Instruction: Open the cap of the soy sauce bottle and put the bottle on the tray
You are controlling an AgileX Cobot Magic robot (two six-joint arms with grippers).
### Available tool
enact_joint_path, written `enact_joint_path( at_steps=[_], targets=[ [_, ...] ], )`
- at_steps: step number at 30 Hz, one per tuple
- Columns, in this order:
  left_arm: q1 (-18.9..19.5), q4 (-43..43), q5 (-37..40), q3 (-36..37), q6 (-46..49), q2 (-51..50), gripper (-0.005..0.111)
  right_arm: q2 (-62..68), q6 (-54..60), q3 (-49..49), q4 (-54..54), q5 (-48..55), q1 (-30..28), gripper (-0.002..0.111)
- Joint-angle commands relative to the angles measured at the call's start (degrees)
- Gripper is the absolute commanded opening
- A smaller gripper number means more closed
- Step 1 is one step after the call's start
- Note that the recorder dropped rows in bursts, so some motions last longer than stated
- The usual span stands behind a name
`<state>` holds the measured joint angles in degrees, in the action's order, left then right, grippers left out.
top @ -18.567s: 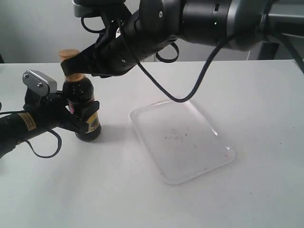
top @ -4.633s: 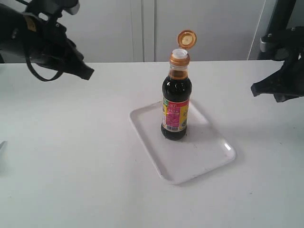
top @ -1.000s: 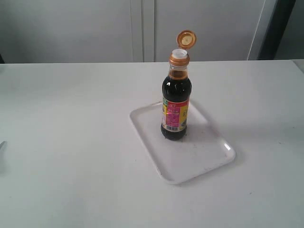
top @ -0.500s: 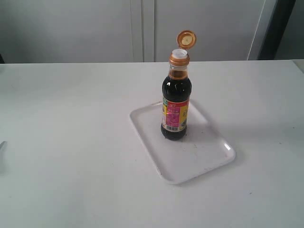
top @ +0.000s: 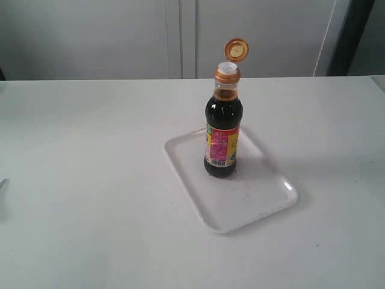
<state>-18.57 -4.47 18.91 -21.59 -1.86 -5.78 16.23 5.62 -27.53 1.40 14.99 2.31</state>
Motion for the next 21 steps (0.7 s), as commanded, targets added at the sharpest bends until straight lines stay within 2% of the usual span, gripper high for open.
enact_joint_path(
  at_steps=[1,4,9,11,14,21],
  targets=[
    [0.78,1.0,-4.38,3.41,0.2,1.3,0.0,-0.09,-0.24,0.23,0.31,0.0,-0.7,0.0],
    [3.16,1.87,-5.67,5.32,0.2,1.4,0.0,-0.09,-0.25,0.23,0.31,0.1,-0.7,0.0],
    [11.61,4.03,-5.68,9.11,0.2,1.79,0.0,-0.09,-0.25,0.23,0.31,0.23,-0.7,0.0],
    [13.49,4.03,-5.56,10.53,0.2,2.82,0.0,-0.09,-0.25,0.23,0.31,0.23,-0.7,0.0],
    [14.7,4.03,-5.34,12.69,0.2,5.78,0.0,-0.09,-0.25,0.23,0.31,0.23,-0.7,0.0],
    [15.08,4.47,-5.31,16.79,0.2,5.78,0.0,-0.09,-0.25,0.23,0.31,0.19,-0.7,0.0]
  ],
)
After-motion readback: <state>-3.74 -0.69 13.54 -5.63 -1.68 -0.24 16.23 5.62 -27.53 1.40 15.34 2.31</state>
